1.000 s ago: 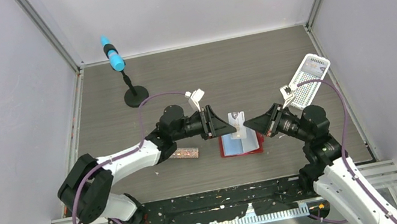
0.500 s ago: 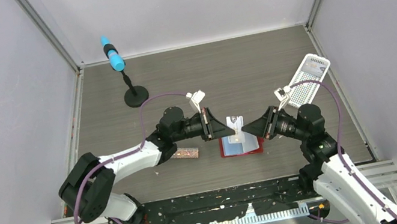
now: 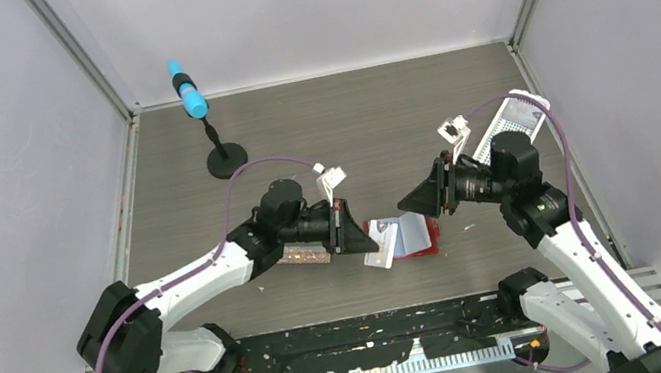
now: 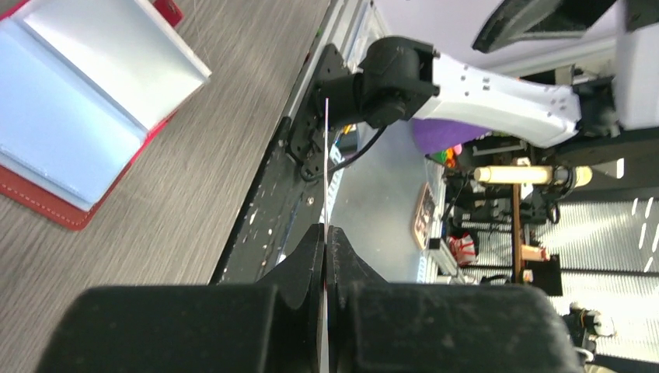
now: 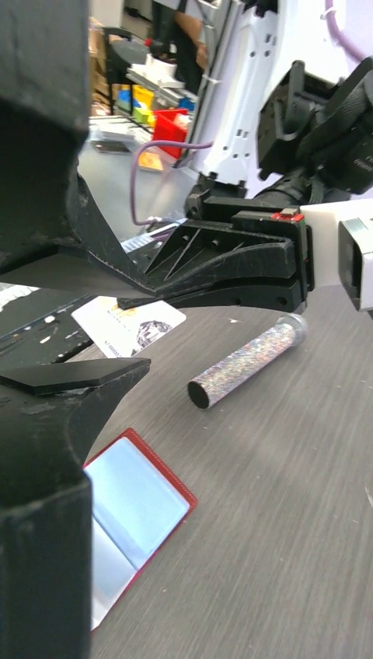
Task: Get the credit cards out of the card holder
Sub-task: Place the credit card in the storage box.
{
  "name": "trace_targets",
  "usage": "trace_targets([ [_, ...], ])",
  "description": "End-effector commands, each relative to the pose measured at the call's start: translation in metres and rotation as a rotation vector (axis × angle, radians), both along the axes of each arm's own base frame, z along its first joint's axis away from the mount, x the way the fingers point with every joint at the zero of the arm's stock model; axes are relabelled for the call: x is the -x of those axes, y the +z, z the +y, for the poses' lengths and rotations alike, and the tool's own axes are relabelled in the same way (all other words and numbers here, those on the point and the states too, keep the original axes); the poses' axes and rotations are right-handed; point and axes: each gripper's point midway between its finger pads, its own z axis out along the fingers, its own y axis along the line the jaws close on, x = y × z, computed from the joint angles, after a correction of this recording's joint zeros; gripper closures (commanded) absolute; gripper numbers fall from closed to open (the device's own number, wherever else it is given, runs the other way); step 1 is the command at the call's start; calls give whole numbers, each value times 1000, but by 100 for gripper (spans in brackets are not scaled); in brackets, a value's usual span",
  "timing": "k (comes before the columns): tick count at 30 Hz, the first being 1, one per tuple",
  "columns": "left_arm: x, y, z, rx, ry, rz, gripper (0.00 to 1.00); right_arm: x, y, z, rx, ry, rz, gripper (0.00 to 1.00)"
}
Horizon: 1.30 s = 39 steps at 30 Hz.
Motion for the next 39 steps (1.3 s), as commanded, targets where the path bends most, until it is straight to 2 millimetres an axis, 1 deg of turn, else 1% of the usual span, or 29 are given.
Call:
trace_targets([
  [1, 11, 12, 5, -4, -90, -58, 100, 10, -4, 5, 34, 114, -13, 59],
  [9, 12, 19, 0, 18, -126, -60, 100, 16, -30, 9, 44, 182, 56, 59],
  [14, 12, 21, -2, 27, -136, -57, 100, 19, -37, 12, 34, 203, 76, 59],
  [20, 11, 21, -3, 25, -135, -53, 100, 22, -38, 20, -29, 234, 83, 60],
  [25, 11, 22, -4, 27, -135, -52, 100, 25, -42, 23, -39, 245, 96, 61],
  [28, 11, 21, -4, 24, -134, -50, 100, 25, -41, 23, -44, 246, 87, 71],
  [32, 9, 17, -3, 10, -126, -48, 100, 26, -32, 24, -73, 245, 58, 90],
  [33, 9, 15, -3, 5, -124, -47, 98, 27, -28, 24, -86, 243, 58, 94],
  [36, 7, 12, 1, -31, -107, -56, 83, 25, -19, 25, -112, 234, 14, 95],
  [39, 3, 9, 8, -81, -69, -90, 59, 20, -14, 24, -118, 199, -2, 95],
])
